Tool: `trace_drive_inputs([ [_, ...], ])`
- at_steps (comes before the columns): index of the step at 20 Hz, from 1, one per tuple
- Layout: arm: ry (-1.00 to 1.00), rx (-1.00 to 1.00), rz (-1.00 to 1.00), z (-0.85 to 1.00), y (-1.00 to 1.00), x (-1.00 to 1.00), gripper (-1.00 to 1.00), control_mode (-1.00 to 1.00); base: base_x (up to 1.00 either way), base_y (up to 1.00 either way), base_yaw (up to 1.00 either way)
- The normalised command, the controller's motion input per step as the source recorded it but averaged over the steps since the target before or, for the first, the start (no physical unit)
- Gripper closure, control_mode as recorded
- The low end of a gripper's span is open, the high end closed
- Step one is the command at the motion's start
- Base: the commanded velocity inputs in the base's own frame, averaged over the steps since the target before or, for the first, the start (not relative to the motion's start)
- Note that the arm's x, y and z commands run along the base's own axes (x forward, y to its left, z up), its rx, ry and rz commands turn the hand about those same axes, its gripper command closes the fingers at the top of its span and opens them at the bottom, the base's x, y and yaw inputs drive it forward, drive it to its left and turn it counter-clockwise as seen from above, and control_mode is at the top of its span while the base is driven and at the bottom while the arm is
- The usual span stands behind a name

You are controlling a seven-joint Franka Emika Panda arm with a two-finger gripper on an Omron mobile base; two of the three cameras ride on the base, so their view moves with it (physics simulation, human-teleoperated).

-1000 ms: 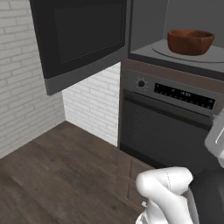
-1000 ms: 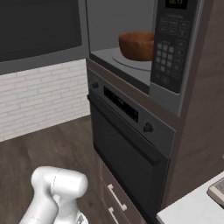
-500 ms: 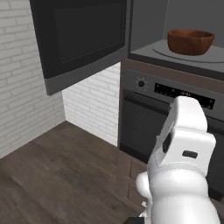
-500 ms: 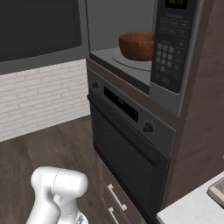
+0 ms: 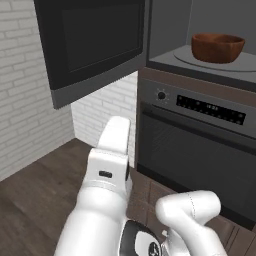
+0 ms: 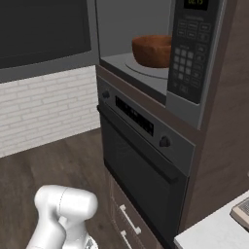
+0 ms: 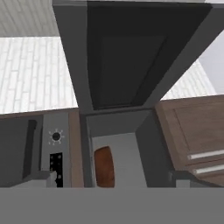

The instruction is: Pick the eggplant from the sink and place it in the bowl. Then pick the bowl and place it in the microwave. Then close the microwave door and press the start button.

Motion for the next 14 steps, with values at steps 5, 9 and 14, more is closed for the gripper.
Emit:
trace_drive_inputs([
  [5,-0.02,0.00,-0.09,-0.33,0.73,0.50,-1.00,-1.00,0.00,0.00,0.00],
  [9,0.00,0.00,-0.10,-0.26,0.82,0.59,-1.00,-1.00,0.00,0.00,0.00],
  [14,0.00,0.00,-0.14,-0.27,0.87,0.67,-1.00,-1.00,0.00,0.00,0.00],
])
